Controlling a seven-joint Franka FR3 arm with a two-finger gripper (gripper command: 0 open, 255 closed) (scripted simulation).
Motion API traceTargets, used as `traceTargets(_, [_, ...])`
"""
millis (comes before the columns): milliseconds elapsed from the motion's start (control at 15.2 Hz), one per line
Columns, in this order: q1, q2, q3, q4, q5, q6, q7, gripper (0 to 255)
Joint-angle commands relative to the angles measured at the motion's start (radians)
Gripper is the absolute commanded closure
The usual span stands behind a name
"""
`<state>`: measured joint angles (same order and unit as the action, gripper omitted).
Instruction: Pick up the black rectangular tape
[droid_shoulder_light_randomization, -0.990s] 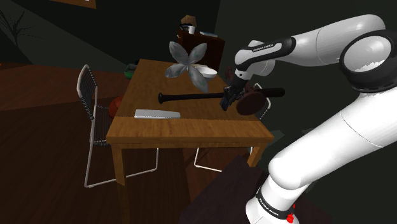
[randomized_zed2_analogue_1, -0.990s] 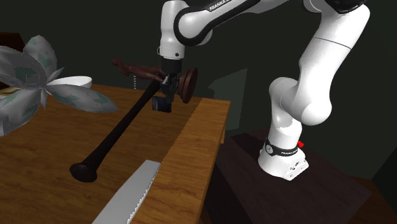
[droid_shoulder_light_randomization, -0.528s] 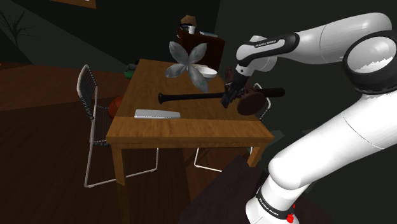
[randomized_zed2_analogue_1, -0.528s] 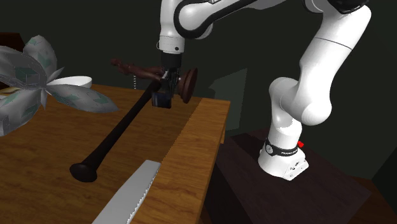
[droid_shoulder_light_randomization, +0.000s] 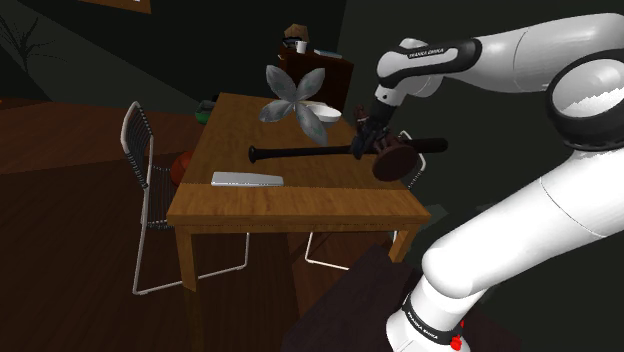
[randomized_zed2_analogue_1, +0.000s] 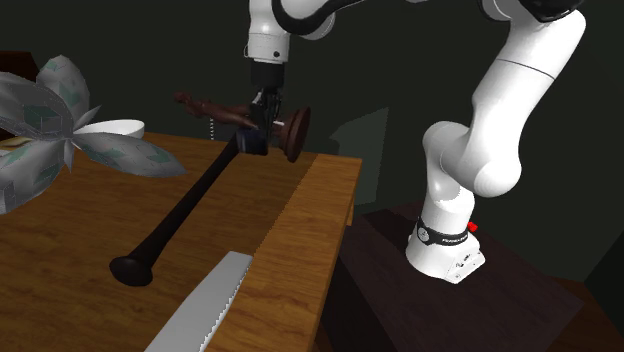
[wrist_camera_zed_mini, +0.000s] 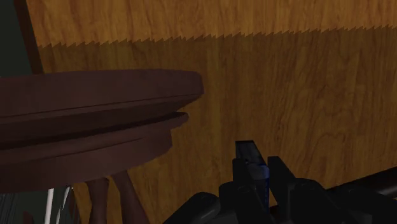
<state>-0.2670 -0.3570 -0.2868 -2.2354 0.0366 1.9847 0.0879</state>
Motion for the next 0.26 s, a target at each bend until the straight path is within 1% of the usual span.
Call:
traceTargets(0, [0.000,-0.004,0.002,0.021,-0.001,-0.025,0.004,255])
traceTargets(198, [0.000,-0.006,0.003,0.035,-0.002,-0.040,0.006,255])
